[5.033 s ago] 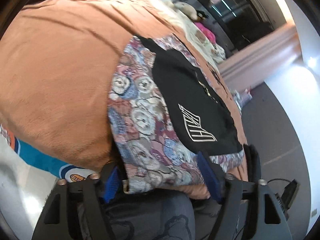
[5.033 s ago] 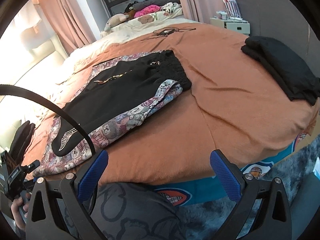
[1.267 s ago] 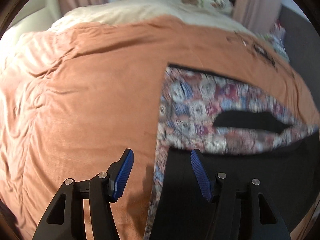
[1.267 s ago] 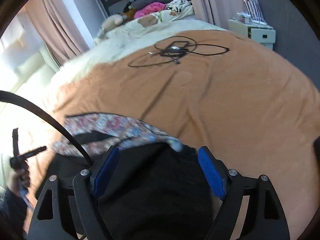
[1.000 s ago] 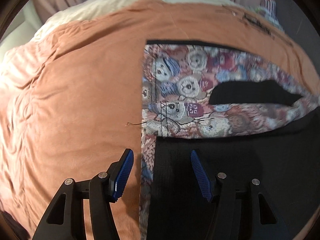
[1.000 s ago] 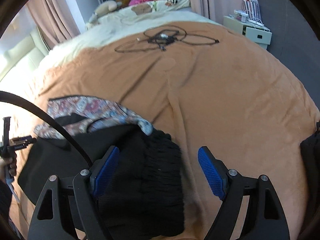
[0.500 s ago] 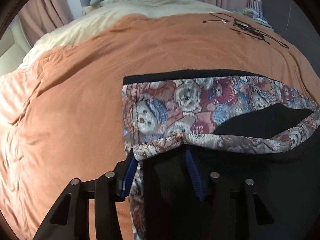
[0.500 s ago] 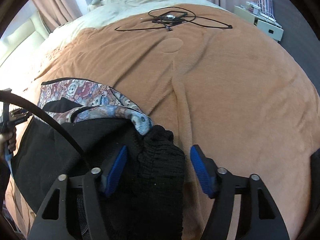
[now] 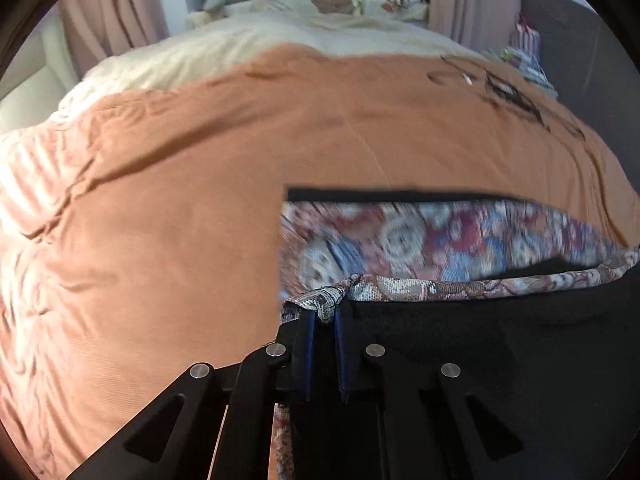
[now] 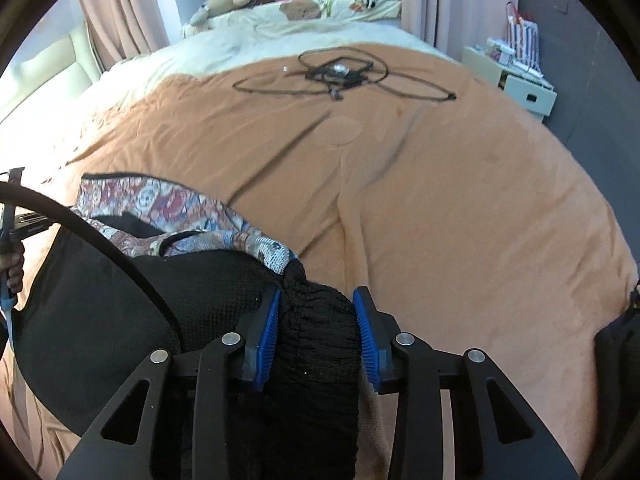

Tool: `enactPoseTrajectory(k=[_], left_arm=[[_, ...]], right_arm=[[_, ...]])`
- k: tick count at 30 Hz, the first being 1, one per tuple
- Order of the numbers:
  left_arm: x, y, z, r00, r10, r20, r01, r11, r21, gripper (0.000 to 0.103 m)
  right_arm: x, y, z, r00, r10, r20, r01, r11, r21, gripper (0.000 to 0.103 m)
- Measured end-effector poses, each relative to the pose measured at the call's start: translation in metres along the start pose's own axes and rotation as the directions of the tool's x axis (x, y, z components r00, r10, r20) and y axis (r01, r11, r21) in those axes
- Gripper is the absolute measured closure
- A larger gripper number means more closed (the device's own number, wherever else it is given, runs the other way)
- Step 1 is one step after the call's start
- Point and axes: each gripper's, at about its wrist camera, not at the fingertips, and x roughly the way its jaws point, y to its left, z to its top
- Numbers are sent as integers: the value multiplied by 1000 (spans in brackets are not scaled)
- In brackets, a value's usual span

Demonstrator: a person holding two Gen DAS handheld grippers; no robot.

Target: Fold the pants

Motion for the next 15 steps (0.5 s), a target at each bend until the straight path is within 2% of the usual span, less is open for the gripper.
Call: enactPoseTrajectory(k=[5,8,15], left_arm=[[-8,9,23,999,36,19,-35,999,-35,93],[1,7,35,997,73,9,-73,997,-35,93],[32,6,49,994,109,-24,-110,993,-45,93]], right_arm=[[3,10,7,1000,-20,14,20,1000,-18,70],[12,14,13,999,-35,10,36,999,-21,70],[47,22,30,995,-92,-25,91,995,-51,70]])
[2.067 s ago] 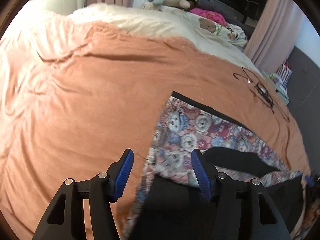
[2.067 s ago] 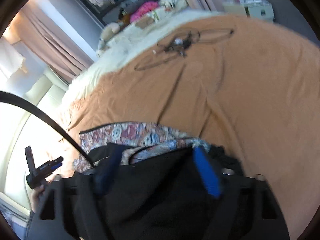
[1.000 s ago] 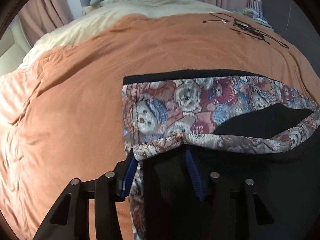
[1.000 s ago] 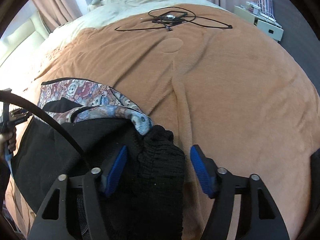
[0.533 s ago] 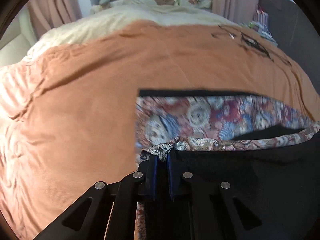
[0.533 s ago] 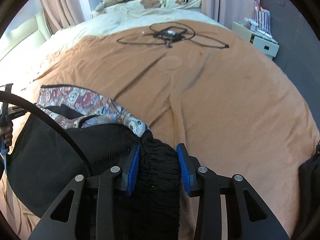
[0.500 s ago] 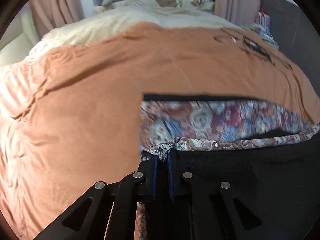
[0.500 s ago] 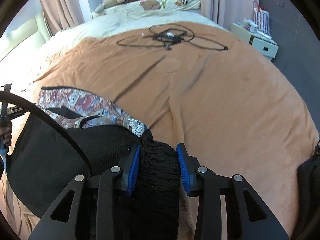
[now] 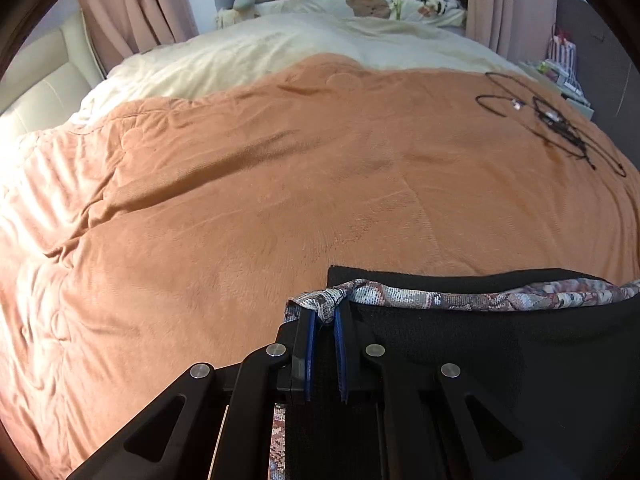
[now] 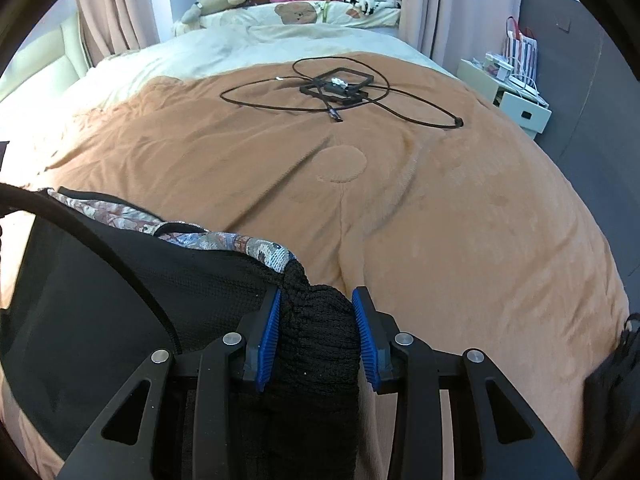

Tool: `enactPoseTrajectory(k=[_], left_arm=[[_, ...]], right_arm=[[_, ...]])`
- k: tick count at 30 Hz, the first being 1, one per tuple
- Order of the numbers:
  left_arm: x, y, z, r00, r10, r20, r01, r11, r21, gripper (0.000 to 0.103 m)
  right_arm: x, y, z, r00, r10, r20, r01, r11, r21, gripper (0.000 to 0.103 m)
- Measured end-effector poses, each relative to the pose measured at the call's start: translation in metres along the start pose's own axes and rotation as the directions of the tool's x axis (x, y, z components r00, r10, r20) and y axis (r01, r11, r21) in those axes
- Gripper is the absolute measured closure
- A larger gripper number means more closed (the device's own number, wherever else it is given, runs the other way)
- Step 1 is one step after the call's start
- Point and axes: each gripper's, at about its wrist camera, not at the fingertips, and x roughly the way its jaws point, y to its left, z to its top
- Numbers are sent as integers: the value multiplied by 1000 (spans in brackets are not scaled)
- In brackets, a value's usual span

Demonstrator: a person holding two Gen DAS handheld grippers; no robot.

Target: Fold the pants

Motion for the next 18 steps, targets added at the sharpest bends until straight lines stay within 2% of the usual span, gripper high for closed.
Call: enactPoseTrajectory(k=[5,9,13,15,17,18], left_arm=[[19,0,1,999,20,-25,-20,1000,-6,93],[25,1,5,1000,28,-12,-28,999,-30,93],[28,-2,9,998,60,-22,-60,998,-17,83],[22,2,9,998,55,-32,-56,998,-32,68],[13,9,6,998,50,-28,-51,998,-47,36],[8,12,4,999,50,-19,-51,997,-53,33]], right_arm=[[27,5,9,999,-20,-34,20,1000,2,70],[40,9,14,998,-58,-19,58,998,-18,70],[50,12,16,997,-68,-32,68,998,-18,67],[48,7,18,999,-39,-17,39,999,1,61],[37,-2,18,1000,-19,7,19,999,35,36],[30,-7,16,1000,7,31,-8,999,50,30]])
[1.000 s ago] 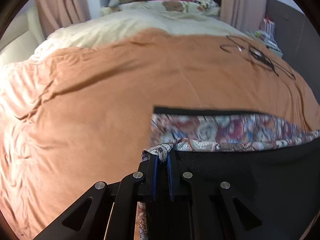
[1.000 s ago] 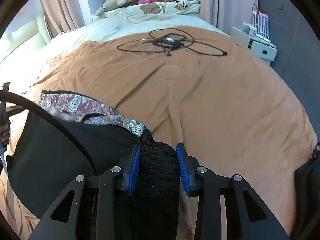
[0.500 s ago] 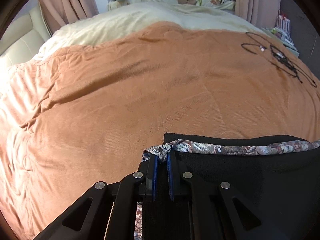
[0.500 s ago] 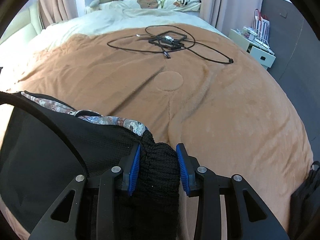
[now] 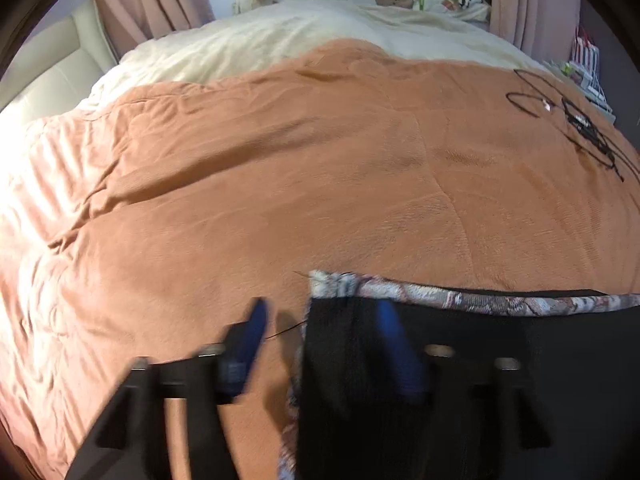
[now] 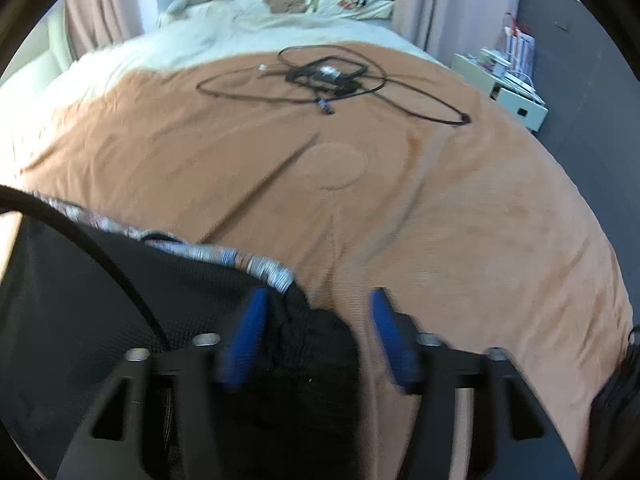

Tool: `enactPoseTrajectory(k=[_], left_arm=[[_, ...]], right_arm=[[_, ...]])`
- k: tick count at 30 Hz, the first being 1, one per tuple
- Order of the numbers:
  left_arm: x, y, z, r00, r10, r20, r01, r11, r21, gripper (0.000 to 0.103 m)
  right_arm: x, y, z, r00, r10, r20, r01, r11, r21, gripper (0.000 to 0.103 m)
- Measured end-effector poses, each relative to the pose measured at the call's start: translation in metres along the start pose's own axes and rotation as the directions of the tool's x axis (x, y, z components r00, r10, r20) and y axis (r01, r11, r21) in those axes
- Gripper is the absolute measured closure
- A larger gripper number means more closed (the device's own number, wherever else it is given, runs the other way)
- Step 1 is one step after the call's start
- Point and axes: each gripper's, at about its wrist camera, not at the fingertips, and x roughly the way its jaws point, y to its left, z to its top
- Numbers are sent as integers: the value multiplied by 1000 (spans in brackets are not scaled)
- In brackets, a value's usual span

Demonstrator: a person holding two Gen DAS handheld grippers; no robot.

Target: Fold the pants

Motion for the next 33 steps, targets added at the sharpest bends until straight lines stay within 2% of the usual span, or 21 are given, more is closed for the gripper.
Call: enactPoseTrajectory(k=[1,5,9,18,27,33], left_arm=[[-7,4,-2,1000,-6,11,6,1000,-7,33],[-31,17,-14,1000,-17,6,17,1000,-22,33],[-61,27,-33,1000,-29,6,29,999,-23,33],[-123,48,-82,999,-53,8,53,998,-46,33],[-159,60,-142,997,-82,5,82,991,-105,33],[-170,62,-179,994,-107,1,106,983,-147,33]], right_arm=[[-7,-4,-1,1000,20,16,-20,1000,12,24],[-32,-20,-11,998,63,24,-64,997,51,23],[-57,-30,-26,998,66,22,-68,996,62,23],[-105,-42,-58,992,129,14,-129,986,106,23],[-131,-50,-95,982,189,11,-188,968,168,23],[-127,-56,-116,967,253,-9,-243,938,248,23]])
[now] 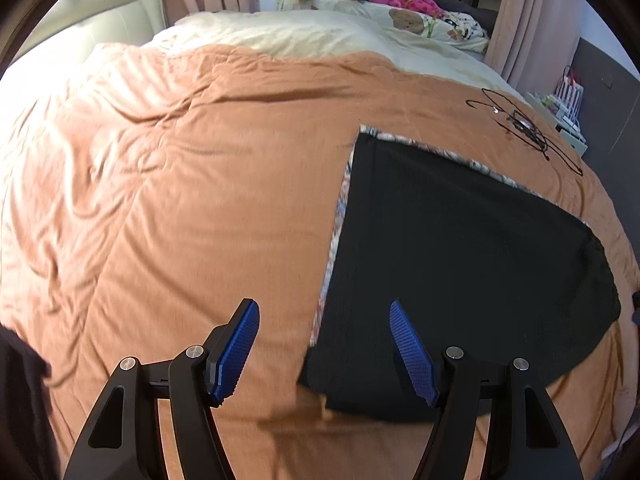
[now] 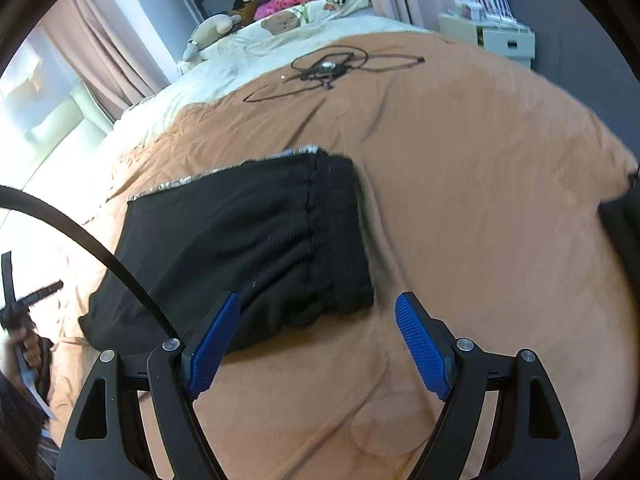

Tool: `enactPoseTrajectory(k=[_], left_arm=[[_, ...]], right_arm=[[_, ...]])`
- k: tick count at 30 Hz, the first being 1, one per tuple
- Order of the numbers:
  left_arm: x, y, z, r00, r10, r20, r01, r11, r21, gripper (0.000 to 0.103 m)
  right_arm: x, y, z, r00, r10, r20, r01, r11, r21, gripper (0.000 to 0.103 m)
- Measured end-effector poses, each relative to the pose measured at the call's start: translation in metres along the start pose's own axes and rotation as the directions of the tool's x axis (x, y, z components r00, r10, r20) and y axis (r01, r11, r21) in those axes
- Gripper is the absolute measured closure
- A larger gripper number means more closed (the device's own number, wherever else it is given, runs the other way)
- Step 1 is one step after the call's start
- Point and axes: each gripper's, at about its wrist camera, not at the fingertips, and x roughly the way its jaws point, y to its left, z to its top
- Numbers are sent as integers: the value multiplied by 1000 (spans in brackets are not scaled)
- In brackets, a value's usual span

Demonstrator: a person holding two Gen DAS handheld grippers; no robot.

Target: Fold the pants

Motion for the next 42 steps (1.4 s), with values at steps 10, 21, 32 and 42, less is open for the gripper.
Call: enactPoseTrajectory(k=[10,21,32,42], left_arm=[[-2,9,-39,999,-49,2,49,996,-73,33],[18,14,-58,997,-73,-18,71,992,-106,33],[28,19,-60,983,-181,-44,170,967,-189,39],[31,17,-55,965,-260,-29,246,941,-234,58]], right_arm=[[35,-17,-7,989,140,-45,-131,977,166,23],[76,-50,2,987,160,-6,-146,917,372,28],[58,-64,18,999,38,39,-48,955,293,83],[60,-57,16,998,63,-15,-55,953,298,82]])
